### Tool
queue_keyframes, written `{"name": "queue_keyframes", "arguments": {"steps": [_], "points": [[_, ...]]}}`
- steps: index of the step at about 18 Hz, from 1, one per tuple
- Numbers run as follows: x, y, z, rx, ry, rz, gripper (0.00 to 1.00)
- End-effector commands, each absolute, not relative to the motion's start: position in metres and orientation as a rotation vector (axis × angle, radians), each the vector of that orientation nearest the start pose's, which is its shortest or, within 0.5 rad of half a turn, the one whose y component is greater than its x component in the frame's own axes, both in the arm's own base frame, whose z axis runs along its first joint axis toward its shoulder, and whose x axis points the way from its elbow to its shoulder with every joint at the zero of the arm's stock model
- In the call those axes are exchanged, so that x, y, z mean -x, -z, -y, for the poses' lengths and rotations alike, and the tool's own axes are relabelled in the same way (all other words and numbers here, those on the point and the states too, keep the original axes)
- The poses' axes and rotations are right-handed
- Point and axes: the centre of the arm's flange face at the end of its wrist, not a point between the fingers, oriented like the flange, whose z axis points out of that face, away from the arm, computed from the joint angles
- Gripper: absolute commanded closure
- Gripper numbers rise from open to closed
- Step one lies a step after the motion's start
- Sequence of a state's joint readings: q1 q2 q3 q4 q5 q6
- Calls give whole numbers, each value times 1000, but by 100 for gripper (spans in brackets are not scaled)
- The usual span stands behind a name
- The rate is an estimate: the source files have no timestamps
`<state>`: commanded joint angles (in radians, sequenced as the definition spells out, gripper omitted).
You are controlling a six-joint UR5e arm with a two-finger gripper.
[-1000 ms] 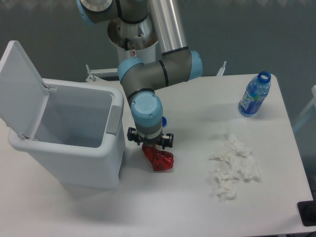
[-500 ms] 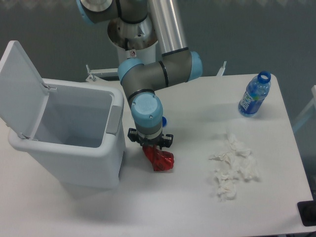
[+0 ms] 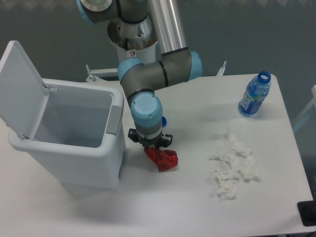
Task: Pick up the cans
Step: 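Lift the red can and carry it away from the bin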
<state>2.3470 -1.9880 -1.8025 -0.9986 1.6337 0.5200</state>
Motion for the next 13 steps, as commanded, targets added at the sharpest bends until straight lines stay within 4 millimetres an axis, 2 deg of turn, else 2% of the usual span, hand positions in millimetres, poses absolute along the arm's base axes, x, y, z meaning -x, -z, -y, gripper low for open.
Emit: {"name": "queue_keyframes", "arguments": {"steps": [4, 6, 11, 13], "points": [[318, -215, -503, 3203, -21, 407, 48], [322, -223, -505, 3197, -37, 353, 48], [350, -284, -510, 3129, -163, 199, 48], [359, -315, -507, 3088, -222, 152, 48]]}}
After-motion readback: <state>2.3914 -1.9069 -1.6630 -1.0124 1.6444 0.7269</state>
